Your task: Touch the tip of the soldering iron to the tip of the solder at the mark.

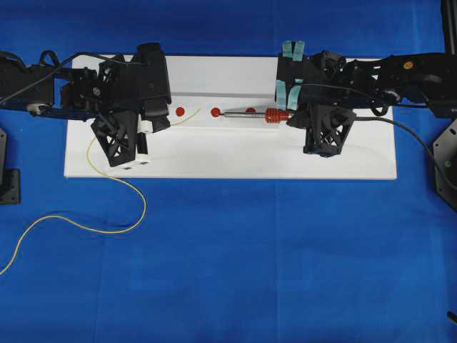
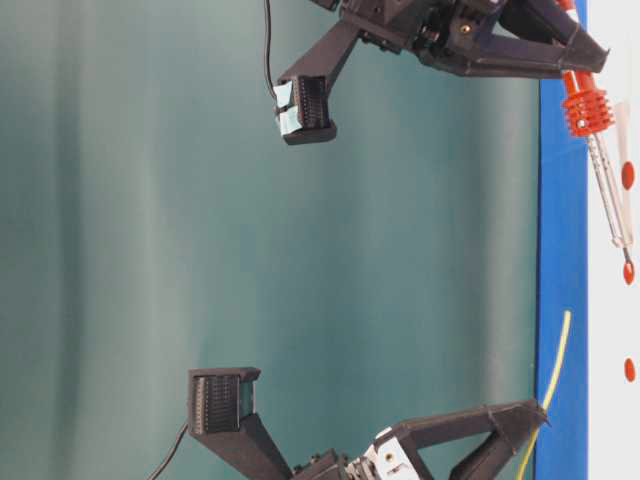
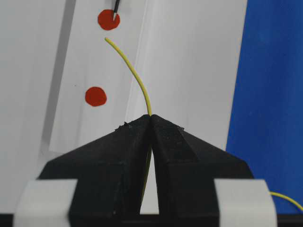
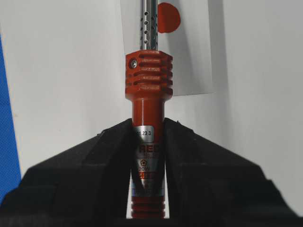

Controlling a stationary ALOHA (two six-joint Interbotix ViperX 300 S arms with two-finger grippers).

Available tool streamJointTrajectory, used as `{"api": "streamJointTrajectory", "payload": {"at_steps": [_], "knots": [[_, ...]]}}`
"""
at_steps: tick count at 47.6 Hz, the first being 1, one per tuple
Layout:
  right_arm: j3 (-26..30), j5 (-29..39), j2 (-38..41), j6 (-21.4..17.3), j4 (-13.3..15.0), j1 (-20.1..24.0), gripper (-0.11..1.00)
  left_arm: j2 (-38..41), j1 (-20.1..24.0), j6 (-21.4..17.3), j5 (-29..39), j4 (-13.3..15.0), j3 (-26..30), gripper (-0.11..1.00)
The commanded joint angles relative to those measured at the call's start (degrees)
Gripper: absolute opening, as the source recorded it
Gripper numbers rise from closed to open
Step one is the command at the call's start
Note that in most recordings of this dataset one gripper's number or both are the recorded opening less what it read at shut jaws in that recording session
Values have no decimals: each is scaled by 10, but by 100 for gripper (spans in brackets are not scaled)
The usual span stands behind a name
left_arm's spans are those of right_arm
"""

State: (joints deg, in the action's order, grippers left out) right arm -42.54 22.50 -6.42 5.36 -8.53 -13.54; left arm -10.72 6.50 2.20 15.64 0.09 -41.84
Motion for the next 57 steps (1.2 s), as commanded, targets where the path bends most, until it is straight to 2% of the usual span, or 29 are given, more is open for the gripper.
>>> {"api": "streamJointTrajectory", "payload": {"at_steps": [1,14,26,42,57], "knots": [[9,2,-23,-1,0,0,6,-11,-1,-1,-5,-1,8,2],[-37,30,-112,-4,0,-14,6,-12,-1,0,-4,-1,7,2],[-90,47,-179,-23,0,-18,6,-11,-1,0,-4,-1,9,2],[-89,47,-167,-26,11,-17,6,3,-1,-1,-4,-1,28,2],[-92,47,-167,-27,11,-17,6,57,-5,-4,-4,-1,97,2]]}}
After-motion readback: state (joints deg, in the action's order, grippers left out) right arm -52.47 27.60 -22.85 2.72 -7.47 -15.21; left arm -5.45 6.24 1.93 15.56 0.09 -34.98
